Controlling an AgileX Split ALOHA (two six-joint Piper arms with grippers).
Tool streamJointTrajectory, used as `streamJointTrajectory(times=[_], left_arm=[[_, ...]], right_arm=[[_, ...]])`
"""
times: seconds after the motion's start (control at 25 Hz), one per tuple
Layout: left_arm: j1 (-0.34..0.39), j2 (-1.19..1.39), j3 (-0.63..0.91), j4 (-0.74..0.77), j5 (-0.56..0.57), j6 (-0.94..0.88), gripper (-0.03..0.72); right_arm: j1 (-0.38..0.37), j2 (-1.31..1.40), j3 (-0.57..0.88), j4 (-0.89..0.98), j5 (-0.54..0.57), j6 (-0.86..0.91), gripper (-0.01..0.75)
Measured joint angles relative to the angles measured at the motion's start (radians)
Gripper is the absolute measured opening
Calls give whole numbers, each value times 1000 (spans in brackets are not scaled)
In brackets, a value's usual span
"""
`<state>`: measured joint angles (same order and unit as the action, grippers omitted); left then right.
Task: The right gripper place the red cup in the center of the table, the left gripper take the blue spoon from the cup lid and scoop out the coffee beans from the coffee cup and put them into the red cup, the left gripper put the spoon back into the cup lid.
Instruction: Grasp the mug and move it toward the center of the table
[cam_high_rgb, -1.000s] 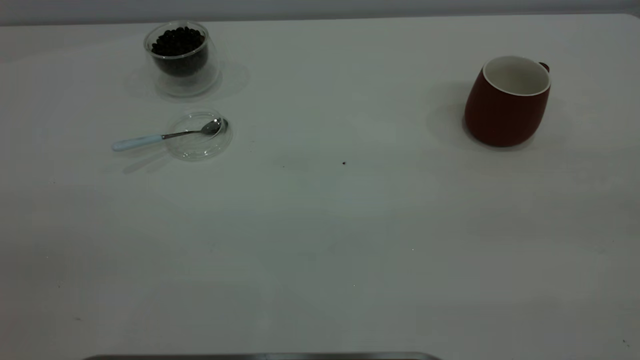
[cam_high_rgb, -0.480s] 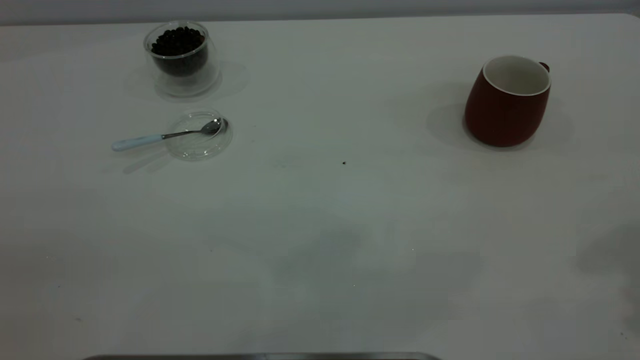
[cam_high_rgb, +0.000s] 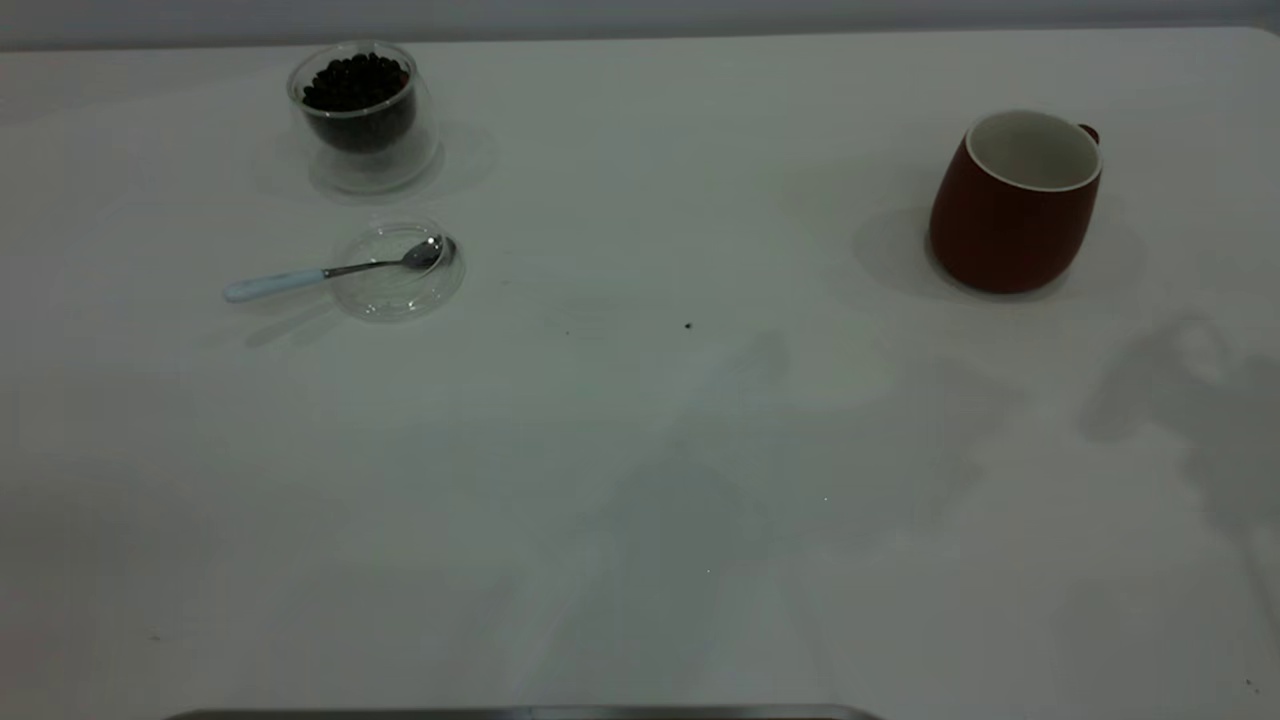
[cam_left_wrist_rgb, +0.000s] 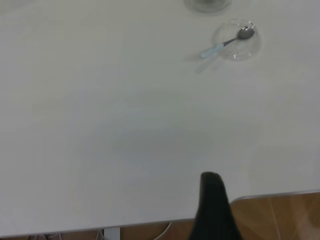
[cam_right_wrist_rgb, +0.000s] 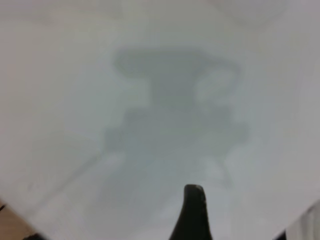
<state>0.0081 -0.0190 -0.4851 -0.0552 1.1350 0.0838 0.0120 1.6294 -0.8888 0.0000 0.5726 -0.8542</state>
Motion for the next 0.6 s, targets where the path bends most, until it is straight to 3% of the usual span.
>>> streamJointTrajectory(times=[0.2, 0.6], left_arm=[[0, 0, 0, 0, 0, 0, 588], [0, 0, 0, 0, 0, 0, 588]], right_arm=[[42, 168, -73, -9, -86, -10, 695], [59, 469, -327, -10, -51, -17, 679]])
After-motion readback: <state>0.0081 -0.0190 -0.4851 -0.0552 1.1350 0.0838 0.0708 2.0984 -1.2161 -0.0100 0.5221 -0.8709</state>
